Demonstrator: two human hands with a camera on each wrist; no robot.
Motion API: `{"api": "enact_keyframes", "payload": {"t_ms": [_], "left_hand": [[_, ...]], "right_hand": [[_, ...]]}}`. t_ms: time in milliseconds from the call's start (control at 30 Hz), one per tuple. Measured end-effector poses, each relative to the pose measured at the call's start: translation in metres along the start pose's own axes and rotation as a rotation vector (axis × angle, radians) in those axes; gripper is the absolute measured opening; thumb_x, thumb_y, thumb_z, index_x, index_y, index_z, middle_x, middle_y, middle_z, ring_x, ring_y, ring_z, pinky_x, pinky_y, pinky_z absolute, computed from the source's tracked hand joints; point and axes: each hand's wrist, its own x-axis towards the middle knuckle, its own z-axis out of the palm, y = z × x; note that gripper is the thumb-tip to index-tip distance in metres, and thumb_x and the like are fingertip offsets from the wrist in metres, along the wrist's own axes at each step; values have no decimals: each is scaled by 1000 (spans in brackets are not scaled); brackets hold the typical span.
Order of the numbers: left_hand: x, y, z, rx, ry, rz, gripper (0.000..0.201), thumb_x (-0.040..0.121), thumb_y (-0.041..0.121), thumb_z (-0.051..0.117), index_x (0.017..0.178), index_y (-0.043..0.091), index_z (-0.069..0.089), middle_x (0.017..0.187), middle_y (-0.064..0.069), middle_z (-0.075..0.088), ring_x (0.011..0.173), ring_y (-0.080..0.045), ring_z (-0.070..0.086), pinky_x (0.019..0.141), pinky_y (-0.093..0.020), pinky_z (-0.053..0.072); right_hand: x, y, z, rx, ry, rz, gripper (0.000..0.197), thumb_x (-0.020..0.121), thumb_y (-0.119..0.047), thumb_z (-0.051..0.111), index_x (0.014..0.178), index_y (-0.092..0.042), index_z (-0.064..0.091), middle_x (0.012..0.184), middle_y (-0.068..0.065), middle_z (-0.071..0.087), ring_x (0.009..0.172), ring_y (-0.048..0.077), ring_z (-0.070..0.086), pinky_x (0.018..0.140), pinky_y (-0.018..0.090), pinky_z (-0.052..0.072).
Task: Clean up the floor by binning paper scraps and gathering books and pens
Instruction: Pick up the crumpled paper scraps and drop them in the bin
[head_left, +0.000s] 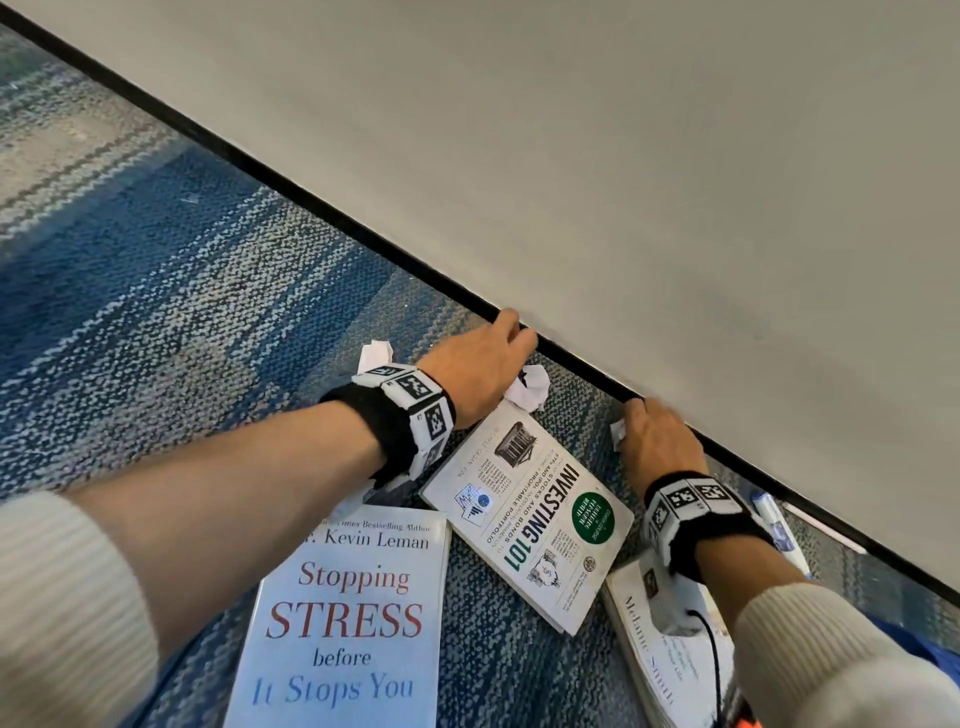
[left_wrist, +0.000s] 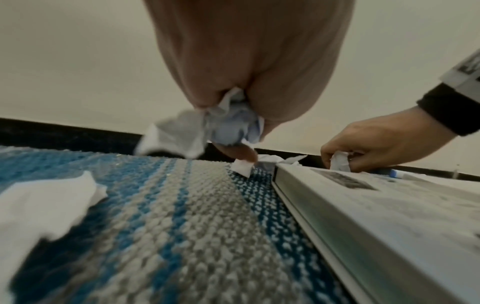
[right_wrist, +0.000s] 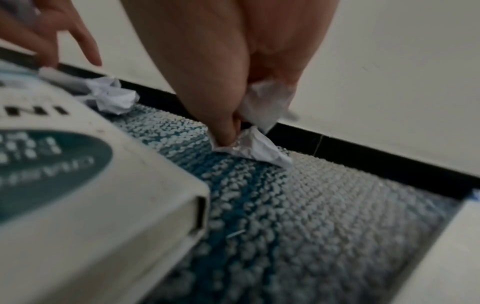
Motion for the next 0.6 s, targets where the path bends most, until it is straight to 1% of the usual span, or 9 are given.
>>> {"api": "enact_keyframes", "payload": {"t_ms": [100, 200, 233, 267, 333, 367, 433, 533, 600], "left_hand": [[4, 4, 7, 87, -107, 86, 37, 93, 8, 50, 130, 14, 43, 131, -9, 38, 99, -25, 56, 74, -40, 53], [1, 5, 10, 185, -223, 120, 38, 99, 22, 43, 137, 21, 47, 135, -6, 39, 109, -25, 51, 85, -42, 53], [-1, 5, 10, 190, -231, 114, 38, 100, 23, 39, 137, 19, 47, 134, -7, 40, 109, -25, 50, 86, -42, 52], [-2, 4, 11, 177, -232, 99, 38, 101, 22, 35, 136, 15, 47, 133, -9, 39, 107, -25, 50, 86, -42, 51], [-4, 1, 13, 128, -207, 52, 37, 102, 21, 27, 129, 8, 48, 130, -12, 39, 95, -24, 49, 82, -41, 49], [-4, -1, 14, 96, -178, 27, 36, 102, 21, 26, 124, 5, 50, 126, -12, 41, 87, -22, 47, 78, -40, 47], [-2, -7, 18, 54, -101, -14, 37, 103, 26, 25, 111, 4, 54, 117, -12, 46, 77, -23, 46, 71, -40, 47], [-4, -12, 12, 70, -30, -94, 63, 101, 52, 22, 84, 8, 63, 96, -11, 59, 75, -29, 59, 72, -40, 51], [-9, -17, -3, 108, 56, -218, 72, 94, 67, 22, 59, 12, 53, 68, -7, 58, 58, -24, 54, 63, -33, 48]], "right_hand": [[1, 2, 7, 144, -3, 17, 19, 94, -9, 47, 110, 0, 50, 109, 21, 54, 98, 35, 53, 81, 39, 43], [-3, -4, 2, 236, 235, -45, 5, 89, -2, 54, 87, 2, 51, 86, 19, 50, 76, 30, 46, 67, 42, 44], [-2, -9, -2, 270, 323, -79, 10, 89, 1, 53, 81, -3, 47, 82, 14, 46, 72, 27, 42, 64, 39, 40], [-3, -15, -9, 325, 338, -104, 13, 90, -1, 49, 81, -7, 43, 83, 9, 42, 73, 23, 38, 66, 33, 35], [1, -28, -19, 464, 261, -110, 9, 95, -8, 41, 86, -9, 41, 91, 5, 41, 77, 18, 38, 71, 25, 31], [3, -33, -21, 517, 215, -96, 9, 96, -11, 40, 88, -7, 43, 91, 5, 45, 77, 19, 42, 71, 27, 36], [7, -44, -26, 632, 228, -65, 11, 93, -11, 44, 85, -3, 45, 82, 10, 55, 71, 28, 51, 66, 42, 46], [13, -59, -33, 756, 326, 29, 11, 89, -13, 47, 85, -5, 41, 70, 13, 55, 64, 32, 51, 58, 37, 39], [15, -71, -37, 720, 330, 87, 16, 92, -24, 47, 93, -11, 38, 71, 11, 55, 67, 34, 54, 61, 36, 38]]}}
